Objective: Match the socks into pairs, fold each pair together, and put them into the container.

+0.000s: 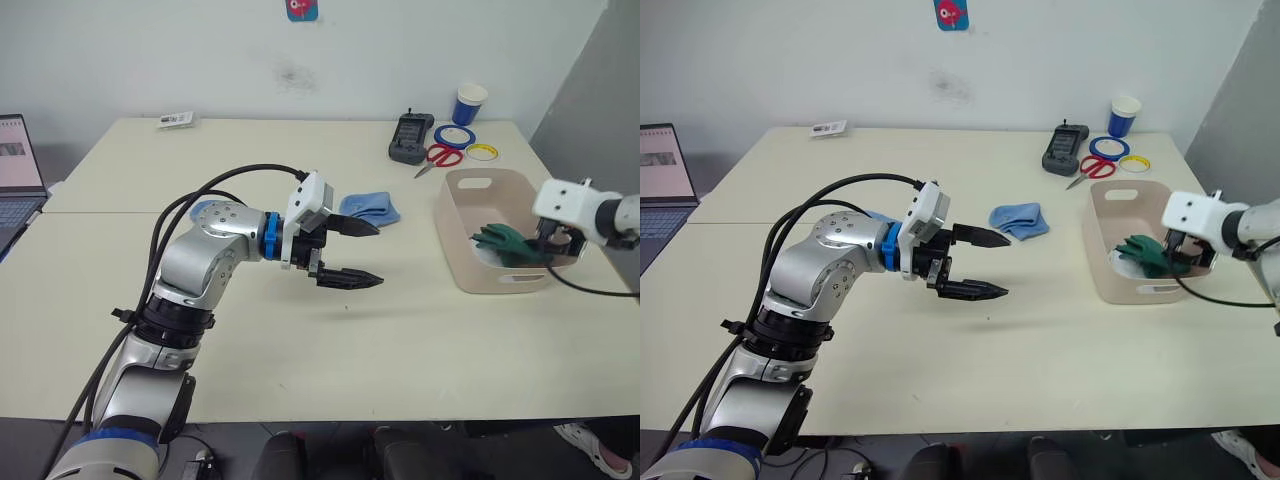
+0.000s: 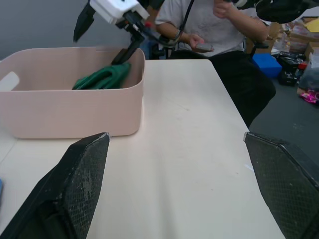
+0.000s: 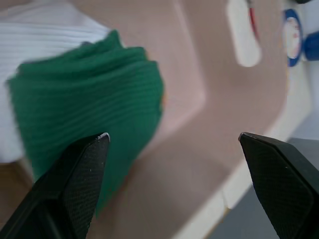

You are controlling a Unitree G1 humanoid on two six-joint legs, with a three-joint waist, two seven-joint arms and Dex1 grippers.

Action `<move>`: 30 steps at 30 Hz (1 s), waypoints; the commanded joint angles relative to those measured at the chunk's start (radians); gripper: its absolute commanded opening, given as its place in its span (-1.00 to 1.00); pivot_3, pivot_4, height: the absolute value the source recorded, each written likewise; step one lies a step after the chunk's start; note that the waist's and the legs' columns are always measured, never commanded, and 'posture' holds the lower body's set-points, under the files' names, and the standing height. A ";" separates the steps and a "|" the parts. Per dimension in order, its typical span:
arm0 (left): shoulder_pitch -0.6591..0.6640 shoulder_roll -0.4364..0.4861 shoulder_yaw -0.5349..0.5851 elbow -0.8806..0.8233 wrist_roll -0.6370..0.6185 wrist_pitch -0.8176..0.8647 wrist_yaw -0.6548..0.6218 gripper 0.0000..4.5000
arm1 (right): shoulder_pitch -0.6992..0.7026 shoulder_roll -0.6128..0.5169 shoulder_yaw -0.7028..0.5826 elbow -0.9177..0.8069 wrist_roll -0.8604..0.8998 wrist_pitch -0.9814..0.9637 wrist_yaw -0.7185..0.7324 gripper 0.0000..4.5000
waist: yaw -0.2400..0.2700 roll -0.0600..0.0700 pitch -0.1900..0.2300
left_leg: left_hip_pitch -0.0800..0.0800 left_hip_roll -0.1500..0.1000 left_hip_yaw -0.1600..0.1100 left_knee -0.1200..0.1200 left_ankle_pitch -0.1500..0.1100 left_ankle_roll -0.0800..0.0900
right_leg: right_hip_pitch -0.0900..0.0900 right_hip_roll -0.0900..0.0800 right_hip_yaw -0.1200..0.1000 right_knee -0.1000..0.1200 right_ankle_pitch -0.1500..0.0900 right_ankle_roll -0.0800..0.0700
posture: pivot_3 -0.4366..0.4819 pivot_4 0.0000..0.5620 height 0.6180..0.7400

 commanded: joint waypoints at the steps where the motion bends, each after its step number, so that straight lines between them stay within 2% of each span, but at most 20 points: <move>1: -0.013 0.005 0.009 -0.011 -0.001 -0.020 -0.005 1.00 | 0.000 0.003 -0.037 -0.080 0.030 0.037 0.022 0.99 | 0.000 0.000 0.000 | 0.000 0.000 0.000 0.000 0.000 0.000 | 0.000 0.000 0.000 0.000 0.000 0.000 | -0.05 -0.47 0.87; 6: -0.011 0.008 0.010 -0.014 0.001 -0.020 -0.006 1.00 | -0.005 0.003 -0.047 -0.114 0.029 0.057 0.019 0.99 | 0.002 0.000 0.000 | 0.000 0.000 0.000 0.000 0.000 0.000 | 0.000 0.000 -0.001 0.001 0.000 0.000 | -0.05 -0.47 0.87; 10: -0.003 0.047 0.031 0.003 0.025 -0.039 0.002 1.00 | -0.076 -0.056 -0.102 -0.155 0.037 0.055 0.010 0.99 | 0.001 0.001 0.001 | 0.000 0.000 0.000 0.001 0.000 0.000 | 0.000 0.000 0.000 0.001 0.000 0.000 | -0.05 -0.47 0.87; 14: 0.042 0.091 0.103 0.059 0.072 -0.104 0.089 1.00 | -0.012 -0.040 -0.247 -0.340 0.164 0.152 -0.010 0.99 | 0.000 0.002 0.001 | 0.000 0.001 -0.001 0.000 0.000 0.000 | 0.000 0.000 -0.001 0.000 0.000 0.000 | -0.05 -0.47 0.87; 18: 0.146 0.149 0.187 0.098 0.099 -0.167 0.151 1.00 | 0.153 0.073 -0.403 -0.650 0.312 0.317 -0.080 0.99 | 0.000 0.001 0.000 | 0.001 0.002 -0.002 -0.001 0.000 0.000 | 0.000 0.002 -0.002 0.001 0.000 0.000 | -0.05 -0.47 0.87; 21: 0.230 0.164 0.257 0.139 0.125 -0.235 0.230 1.00 | 0.284 0.205 -0.454 -0.878 0.413 0.443 -0.167 0.99 | 0.002 0.001 0.000 | 0.001 0.003 -0.003 0.000 0.000 0.000 | 0.000 0.001 -0.002 0.003 0.000 0.000 | -0.05 -0.47 0.87; 25: 0.347 0.157 0.340 0.213 0.160 -0.339 0.334 1.00 | 0.451 0.394 -0.402 -1.107 0.469 0.577 -0.324 0.99 | 0.004 0.001 0.000 | 0.001 0.002 -0.004 0.000 0.001 -0.002 | 0.000 -0.002 -0.002 0.005 -0.001 0.001 | -0.05 -0.47 0.87; 30: 0.465 0.155 0.387 0.232 0.160 -0.364 0.389 1.00 | 0.638 0.473 -0.278 -1.203 0.448 0.596 -0.414 0.99 | 0.004 -0.002 -0.002 | 0.001 0.000 -0.004 0.000 0.000 0.000 | 0.000 -0.004 -0.002 0.005 -0.003 0.005 | -0.05 -0.47 0.87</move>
